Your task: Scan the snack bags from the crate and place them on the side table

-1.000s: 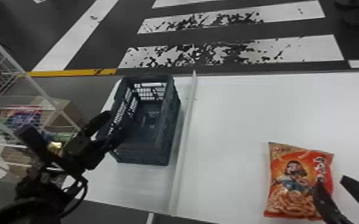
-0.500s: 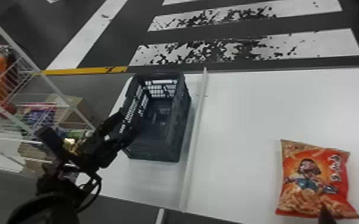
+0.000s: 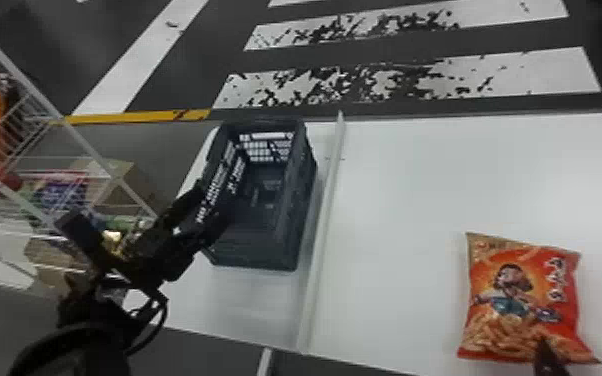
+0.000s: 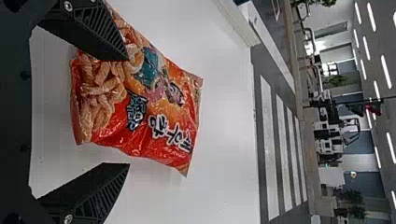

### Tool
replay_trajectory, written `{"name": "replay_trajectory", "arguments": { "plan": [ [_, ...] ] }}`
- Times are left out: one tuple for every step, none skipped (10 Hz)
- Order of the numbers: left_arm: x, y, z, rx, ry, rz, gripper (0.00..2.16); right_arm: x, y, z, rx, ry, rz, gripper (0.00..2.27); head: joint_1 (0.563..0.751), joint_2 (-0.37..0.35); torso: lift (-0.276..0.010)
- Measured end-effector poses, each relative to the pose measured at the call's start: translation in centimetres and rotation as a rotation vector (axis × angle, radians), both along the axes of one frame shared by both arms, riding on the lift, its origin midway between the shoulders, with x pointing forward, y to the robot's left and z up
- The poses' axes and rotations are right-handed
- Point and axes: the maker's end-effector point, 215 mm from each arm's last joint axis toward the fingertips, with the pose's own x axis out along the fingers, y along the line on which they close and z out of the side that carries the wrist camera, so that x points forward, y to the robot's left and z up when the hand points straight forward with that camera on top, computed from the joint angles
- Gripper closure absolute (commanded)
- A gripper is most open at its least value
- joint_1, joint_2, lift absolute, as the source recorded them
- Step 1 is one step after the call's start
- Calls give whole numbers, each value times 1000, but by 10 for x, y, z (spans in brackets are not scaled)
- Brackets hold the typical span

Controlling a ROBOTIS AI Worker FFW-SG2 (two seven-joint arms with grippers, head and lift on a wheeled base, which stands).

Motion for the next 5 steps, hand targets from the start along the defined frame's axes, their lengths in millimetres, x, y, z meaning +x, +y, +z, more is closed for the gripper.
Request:
{"name": "replay_trajectory", "arguments": {
  "plan": [
    [0,0,-2,-2,4,-1,76,2,-8,-2,-2,4,-13,76,695,284,-94],
    [0,-1,-5,-5,8,-3,80,1,-14,-6,-2,23,-24,80,695,277,-94],
    [0,-3,-5,-7,9,-5,80,-1,-16,-11,8,43,-31,90,695,269,-94],
    [0,-5,-5,-7,9,-8,80,-4,-15,-15,14,62,-32,130,695,268,-94],
    [1,-6,-4,-6,8,-10,80,-6,-13,-20,18,84,-30,221,695,270,-94]
  ]
}}
